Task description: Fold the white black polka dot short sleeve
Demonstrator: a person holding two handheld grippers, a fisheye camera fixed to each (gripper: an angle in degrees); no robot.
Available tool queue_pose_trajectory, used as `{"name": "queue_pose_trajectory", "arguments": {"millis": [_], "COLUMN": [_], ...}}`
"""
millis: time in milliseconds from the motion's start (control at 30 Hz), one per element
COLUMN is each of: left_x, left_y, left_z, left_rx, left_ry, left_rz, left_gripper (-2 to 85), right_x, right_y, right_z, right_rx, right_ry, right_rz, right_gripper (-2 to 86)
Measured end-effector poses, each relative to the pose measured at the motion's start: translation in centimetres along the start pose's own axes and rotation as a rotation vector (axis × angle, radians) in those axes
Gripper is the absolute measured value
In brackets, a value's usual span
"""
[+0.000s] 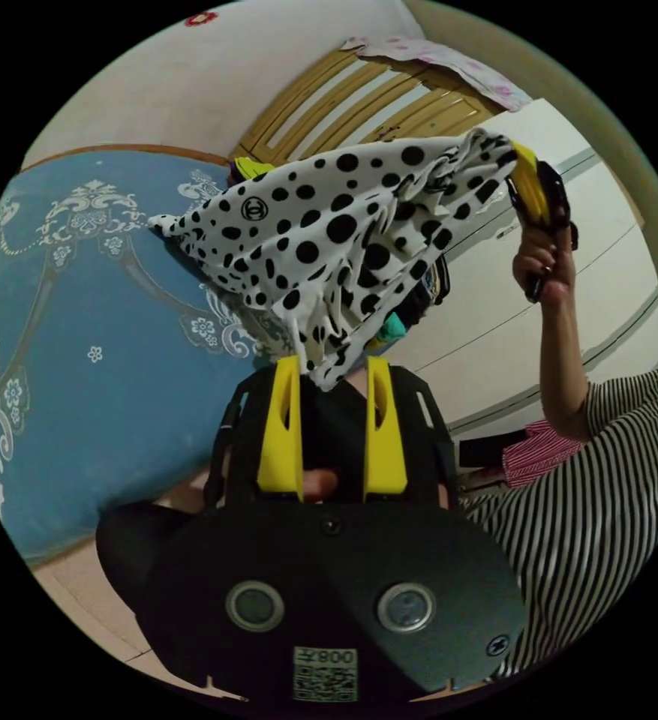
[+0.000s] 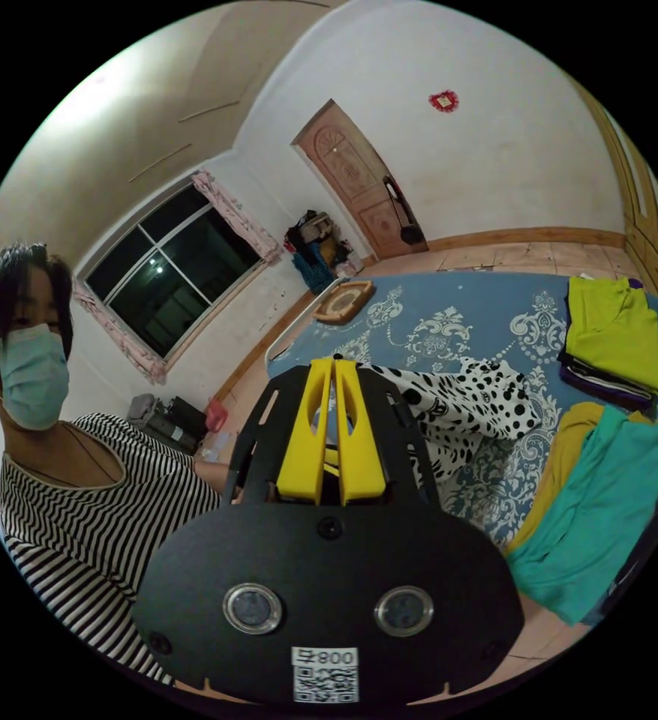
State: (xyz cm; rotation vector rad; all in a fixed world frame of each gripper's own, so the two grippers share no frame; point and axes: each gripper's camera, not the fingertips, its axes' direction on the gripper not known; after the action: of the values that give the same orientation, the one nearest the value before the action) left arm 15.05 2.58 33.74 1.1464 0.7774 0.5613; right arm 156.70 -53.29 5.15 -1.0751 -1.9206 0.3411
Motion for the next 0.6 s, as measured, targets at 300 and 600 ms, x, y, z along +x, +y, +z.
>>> {"name": "queue_pose_trajectory", "arguments": {"millis": [300,600], "left_x": [7.1,15.4], "left_y": [-1.8,-4.3], "left_z": [0.6,-2.0], "left_rx": [-0.021,0.026], "left_ry": [-0.082,-0.025], "left_rz": [0.034,0.14], "left_gripper": [1.8,0.6], "right_x": [-2.8,-2.2], "right_y": [5.3,13.7], "right_z": [-2.8,-7.0], "right_rx": [0.041,0.076], "right_ry": [0.082,0.36], "right_rz": [0.095,0.354], "right_gripper": [0.2,0.9]}}
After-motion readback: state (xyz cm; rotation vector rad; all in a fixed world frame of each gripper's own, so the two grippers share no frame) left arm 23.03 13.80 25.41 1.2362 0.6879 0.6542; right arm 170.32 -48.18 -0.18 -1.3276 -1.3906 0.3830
